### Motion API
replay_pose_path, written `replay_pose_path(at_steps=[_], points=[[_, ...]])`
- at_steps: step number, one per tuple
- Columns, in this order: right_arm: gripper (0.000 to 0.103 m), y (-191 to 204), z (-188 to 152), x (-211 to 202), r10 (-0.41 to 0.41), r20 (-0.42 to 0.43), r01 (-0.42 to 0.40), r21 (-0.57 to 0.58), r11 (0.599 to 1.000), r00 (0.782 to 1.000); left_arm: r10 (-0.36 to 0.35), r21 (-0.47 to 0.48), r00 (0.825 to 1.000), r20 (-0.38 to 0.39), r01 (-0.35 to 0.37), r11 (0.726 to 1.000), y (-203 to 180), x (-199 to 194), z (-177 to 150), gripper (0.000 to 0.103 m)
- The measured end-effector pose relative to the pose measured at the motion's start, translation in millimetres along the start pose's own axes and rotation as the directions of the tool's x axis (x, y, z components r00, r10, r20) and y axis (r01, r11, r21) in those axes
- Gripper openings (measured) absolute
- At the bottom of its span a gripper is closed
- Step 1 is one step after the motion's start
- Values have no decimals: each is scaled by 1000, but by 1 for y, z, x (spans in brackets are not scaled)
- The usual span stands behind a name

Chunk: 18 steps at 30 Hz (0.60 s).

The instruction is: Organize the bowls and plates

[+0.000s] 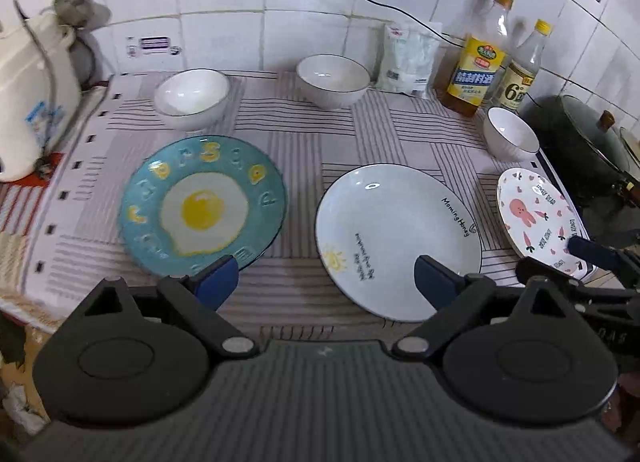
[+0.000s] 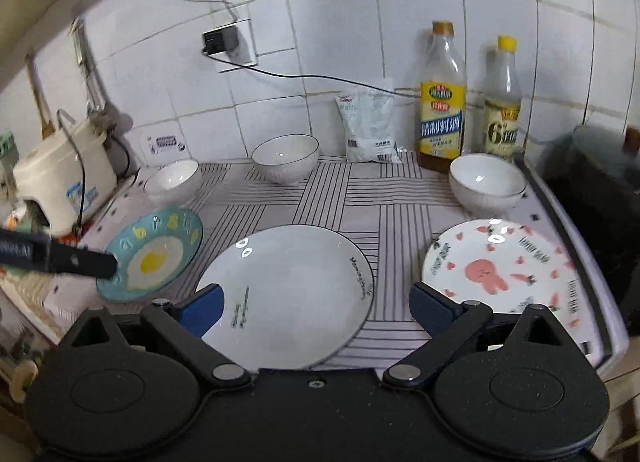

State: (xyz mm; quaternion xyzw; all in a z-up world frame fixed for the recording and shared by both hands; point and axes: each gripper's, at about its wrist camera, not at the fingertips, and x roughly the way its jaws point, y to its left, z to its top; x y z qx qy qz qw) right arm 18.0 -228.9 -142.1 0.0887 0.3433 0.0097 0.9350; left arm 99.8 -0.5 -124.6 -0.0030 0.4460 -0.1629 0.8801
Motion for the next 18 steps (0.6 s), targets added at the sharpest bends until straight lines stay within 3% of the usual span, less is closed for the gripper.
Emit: replay_pose_path(at_steps=[2,4,8,11,13,15,18], points=[[100,-4,-2,14,28,-25,-28,11,1000,999,-9,4,1000,-18,9,1000,0,17,2,96],[100,-9,-7,30,23,-54,-21,32,999,998,-17,-24,996,-85,15,1000,3,36,4,95],[98,-24,-22,61,18,-145,-1,118,993,989,-45,-101,985,-166,28,994,9,64,2,85],[86,-37,-32,80,29,-193,9,195,981,981,-50,-80,980,-190,35,996,8,83,-3,80],[79,-41,-35,89,41,-206,6,221,975,978,-54,-76,975,-214,39,996,7,96,-5,67],[72,-43,-39,95,49,-203,1,238,971,978,-68,-85,974,-218,50,995,8,107,-5,64],[48,-48,-42,102,34,-184,21,292,956,982,-59,-66,975,-213,46,997,5,119,-4,55]])
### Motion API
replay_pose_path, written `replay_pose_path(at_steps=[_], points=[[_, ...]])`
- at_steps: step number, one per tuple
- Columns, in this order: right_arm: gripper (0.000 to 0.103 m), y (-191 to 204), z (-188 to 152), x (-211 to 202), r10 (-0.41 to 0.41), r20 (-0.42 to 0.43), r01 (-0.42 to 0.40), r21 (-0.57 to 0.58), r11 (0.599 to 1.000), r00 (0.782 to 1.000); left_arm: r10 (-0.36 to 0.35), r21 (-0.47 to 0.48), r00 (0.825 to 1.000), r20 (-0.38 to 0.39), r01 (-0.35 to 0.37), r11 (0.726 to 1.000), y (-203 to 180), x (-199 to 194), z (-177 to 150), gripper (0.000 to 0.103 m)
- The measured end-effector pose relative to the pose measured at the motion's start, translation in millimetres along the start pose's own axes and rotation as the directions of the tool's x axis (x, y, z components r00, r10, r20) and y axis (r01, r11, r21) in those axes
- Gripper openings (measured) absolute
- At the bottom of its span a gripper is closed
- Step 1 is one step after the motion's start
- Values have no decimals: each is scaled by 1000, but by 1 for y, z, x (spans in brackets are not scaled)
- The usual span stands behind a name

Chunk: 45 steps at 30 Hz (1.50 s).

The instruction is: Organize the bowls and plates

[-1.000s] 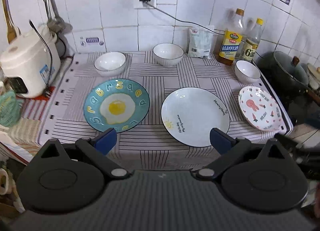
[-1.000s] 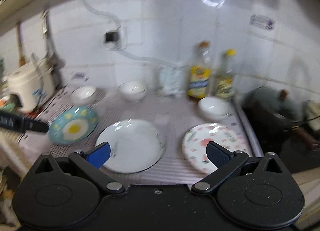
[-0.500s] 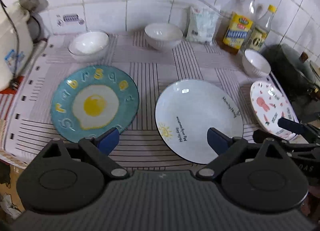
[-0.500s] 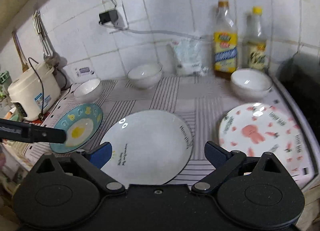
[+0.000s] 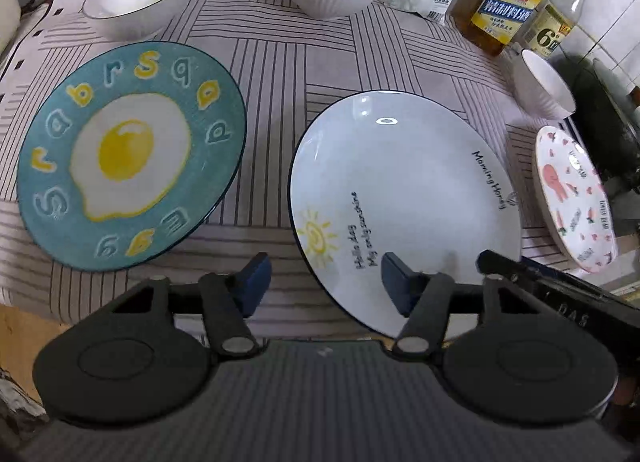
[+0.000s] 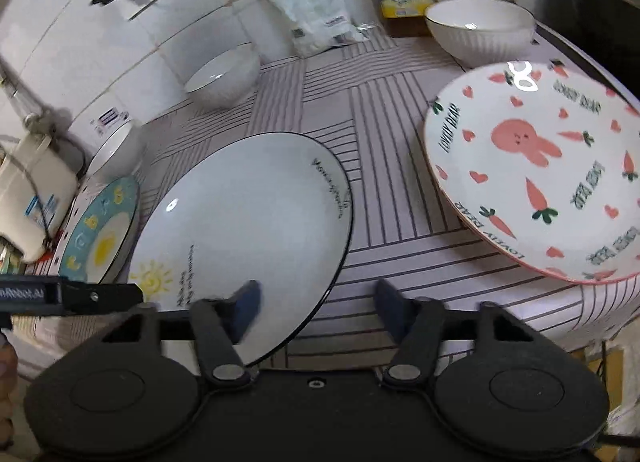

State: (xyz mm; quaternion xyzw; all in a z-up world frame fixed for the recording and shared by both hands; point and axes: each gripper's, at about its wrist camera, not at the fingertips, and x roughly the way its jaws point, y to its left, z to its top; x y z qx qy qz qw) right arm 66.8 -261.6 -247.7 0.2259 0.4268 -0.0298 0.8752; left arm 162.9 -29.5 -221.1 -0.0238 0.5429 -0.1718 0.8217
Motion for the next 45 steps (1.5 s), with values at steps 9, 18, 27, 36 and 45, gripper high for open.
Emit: replay_pose_path(at_steps=[9,18,27,36,45], points=[[19,-6,6,8,44,-10,-44,13,999,999,-38,-57,998,-51,35,998,14,16,7,14],[12,-32,9,18,158,-27,-151,167,974,987,-25,-36,997,-78,22,999,3,28,13,24],[20,0,26,8,115,-51,-115,1,993,992,-3,127,998,-55,10,992,-4,9,34,24],[21,4,76,23,120,-15,-120,-42,992,993,-94,179,993,-66,105,978,3,13,85,25],[24,9,88,41,96,-7,-96,-62,993,995,-82,279,995,-52,94,956,-6,32,115,24]])
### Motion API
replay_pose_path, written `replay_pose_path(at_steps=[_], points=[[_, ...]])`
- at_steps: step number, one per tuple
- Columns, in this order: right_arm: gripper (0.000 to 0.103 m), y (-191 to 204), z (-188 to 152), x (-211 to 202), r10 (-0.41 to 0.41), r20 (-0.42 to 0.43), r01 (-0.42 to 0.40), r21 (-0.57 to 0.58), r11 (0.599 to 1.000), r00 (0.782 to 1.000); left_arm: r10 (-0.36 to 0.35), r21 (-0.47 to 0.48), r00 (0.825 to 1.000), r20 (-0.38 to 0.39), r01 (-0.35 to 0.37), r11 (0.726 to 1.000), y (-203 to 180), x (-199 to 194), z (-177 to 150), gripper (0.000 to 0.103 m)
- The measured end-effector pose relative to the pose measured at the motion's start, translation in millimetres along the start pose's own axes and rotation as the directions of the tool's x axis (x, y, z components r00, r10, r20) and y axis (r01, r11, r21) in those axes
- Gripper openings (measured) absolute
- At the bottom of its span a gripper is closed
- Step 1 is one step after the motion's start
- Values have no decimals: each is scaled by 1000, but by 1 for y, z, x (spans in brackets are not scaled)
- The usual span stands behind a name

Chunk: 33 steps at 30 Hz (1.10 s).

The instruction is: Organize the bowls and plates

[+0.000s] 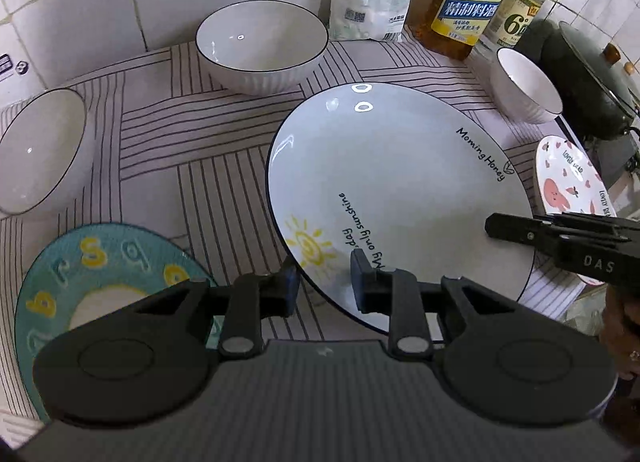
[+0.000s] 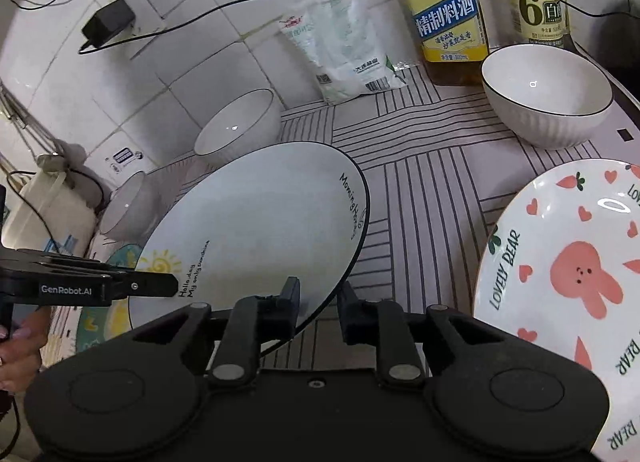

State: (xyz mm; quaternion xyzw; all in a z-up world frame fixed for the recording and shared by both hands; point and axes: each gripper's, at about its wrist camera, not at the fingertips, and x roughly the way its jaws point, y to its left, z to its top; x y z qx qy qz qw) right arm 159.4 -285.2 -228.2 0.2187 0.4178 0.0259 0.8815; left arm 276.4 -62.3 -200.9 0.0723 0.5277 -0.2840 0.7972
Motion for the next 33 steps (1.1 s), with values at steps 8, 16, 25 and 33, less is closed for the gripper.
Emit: replay_pose_path(at_steps=[8,16,25,33], points=[[24,13,9,15,-128,-8,128,60,990,992,-49,-116,997,-67,41,992,17,31,10,25],[33,30,12,30,-276,-108,288,128,949,955,21,-34,993,-118,-25,999,7,31,12,23],[48,76,15,-17,-378,26,376,59,925,925,153,158,981,-116,-134,978,13,-10,12,31],[61,110,12,-60,-357,180,351,63,934,917,118,152,991,-63,-107,983,41,-75,4,45]])
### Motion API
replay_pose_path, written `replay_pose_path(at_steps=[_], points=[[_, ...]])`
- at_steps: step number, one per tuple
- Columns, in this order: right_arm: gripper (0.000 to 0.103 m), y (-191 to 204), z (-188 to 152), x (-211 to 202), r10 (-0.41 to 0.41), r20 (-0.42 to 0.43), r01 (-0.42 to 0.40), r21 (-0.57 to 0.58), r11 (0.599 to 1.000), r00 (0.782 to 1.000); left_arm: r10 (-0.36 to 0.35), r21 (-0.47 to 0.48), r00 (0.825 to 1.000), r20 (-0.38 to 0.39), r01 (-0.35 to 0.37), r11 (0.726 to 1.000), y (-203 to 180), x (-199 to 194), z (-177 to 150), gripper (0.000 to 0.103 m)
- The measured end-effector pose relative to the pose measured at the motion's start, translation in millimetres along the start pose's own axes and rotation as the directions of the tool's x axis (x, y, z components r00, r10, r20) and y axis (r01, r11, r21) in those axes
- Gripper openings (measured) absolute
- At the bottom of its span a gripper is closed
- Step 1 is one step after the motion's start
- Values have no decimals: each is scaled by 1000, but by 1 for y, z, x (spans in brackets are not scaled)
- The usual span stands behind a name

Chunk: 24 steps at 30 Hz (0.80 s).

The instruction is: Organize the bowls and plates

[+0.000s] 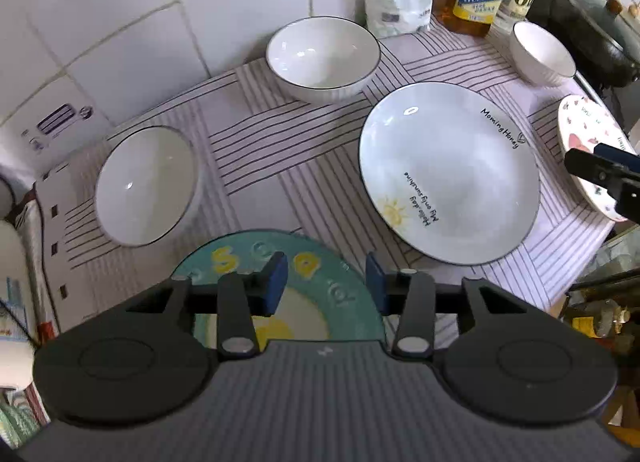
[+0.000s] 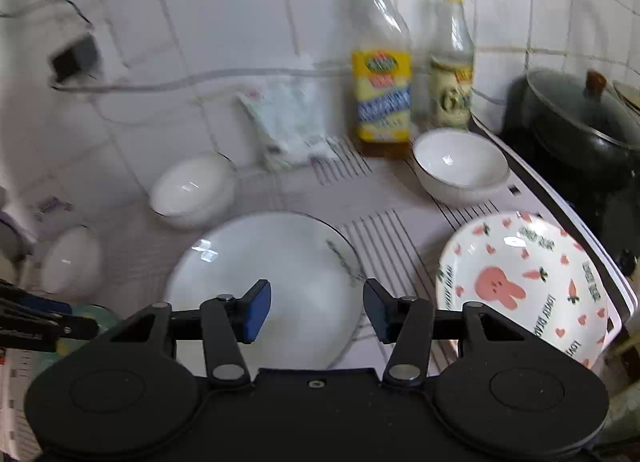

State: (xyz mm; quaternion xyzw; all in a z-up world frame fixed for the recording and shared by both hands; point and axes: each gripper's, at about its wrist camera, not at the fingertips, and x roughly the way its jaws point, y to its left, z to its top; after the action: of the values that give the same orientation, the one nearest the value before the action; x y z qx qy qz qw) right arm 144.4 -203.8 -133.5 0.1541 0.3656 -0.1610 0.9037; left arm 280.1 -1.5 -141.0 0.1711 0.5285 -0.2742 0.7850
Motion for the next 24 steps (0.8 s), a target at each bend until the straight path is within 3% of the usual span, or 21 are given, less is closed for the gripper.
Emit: replay_pose_path(at_steps=[2,4,9,12,15,17,20,24], points=[[64,9,1,-10,23,25,-22,-25,999,999,-7,-13,1000,13,7,1000,10,-11,-5,52],[71,20,3,-18,-6,65,11,-75,997,998,11,-26,1000,28,-11,1000,18,-21,-11,67],[76,32,5,-28,-61,159,80,-115,990,985,62,-45,996,70,-59,997,39,-44,-29,82],[95,36,8,-31,-20,160,47,-168,985,987,63,-84,994,86,-56,995,57,-53,-41,89],[96,42,14,-25,-9,131,39,-225,974,991,86,-116,992,90,-76,990,72,-57,-54,94],[95,46,17,-23,41,96,-21,-203,979,995,109,-131,991,81,-97,987,83,-56,-64,94],[95,62,12,-22,145,52,-133,-184,974,988,59,-73,996,73,-54,996,102,-51,-85,94],[95,91,-10,-11,251,-15,-248,-222,943,968,65,-139,997,51,-58,989,135,-36,-108,93]])
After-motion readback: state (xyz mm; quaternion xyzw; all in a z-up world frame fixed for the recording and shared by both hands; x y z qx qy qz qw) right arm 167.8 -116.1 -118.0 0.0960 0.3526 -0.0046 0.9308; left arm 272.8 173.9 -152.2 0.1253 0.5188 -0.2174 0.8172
